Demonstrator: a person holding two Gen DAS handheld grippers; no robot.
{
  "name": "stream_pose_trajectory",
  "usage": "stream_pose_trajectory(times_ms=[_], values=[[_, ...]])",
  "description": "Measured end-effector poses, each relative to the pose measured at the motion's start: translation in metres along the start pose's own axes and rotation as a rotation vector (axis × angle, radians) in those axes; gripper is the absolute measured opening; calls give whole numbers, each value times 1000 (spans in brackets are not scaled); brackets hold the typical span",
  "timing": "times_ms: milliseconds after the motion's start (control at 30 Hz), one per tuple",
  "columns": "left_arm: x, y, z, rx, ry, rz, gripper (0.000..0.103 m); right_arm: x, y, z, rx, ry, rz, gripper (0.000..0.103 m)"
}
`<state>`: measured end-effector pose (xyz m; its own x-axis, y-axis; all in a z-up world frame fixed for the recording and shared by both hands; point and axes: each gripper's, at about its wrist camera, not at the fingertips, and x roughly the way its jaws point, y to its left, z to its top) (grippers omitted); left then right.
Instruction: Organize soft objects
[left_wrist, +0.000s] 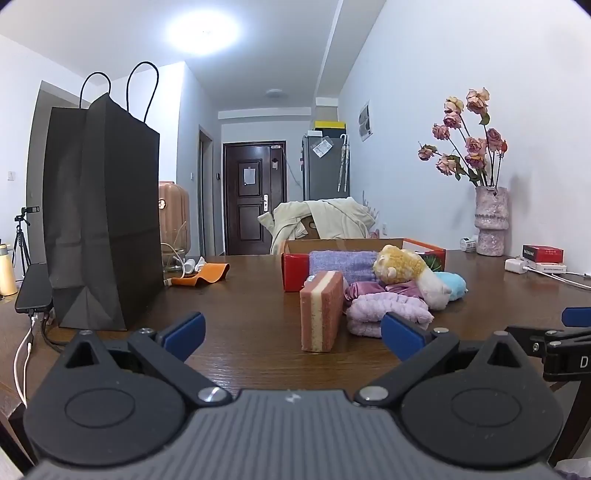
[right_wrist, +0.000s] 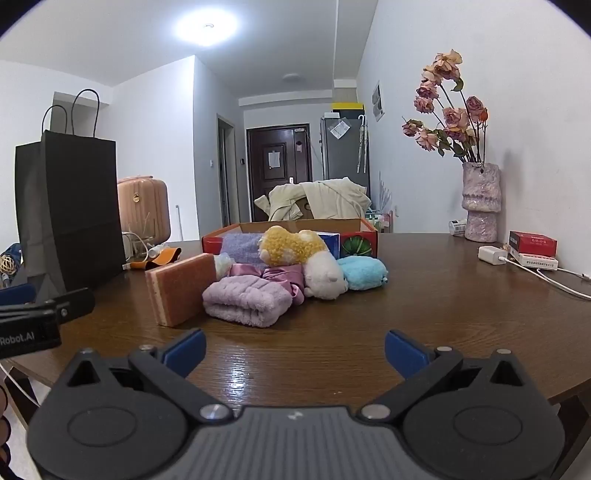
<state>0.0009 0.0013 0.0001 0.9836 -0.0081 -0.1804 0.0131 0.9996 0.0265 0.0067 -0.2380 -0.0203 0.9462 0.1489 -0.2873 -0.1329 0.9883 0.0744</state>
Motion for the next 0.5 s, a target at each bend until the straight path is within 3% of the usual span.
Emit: stream_pose_trajectory(times_ms=[500], values=[[-2, -2, 2, -1, -22, 1, 103, 2, -2, 2, 3, -13, 1, 103]])
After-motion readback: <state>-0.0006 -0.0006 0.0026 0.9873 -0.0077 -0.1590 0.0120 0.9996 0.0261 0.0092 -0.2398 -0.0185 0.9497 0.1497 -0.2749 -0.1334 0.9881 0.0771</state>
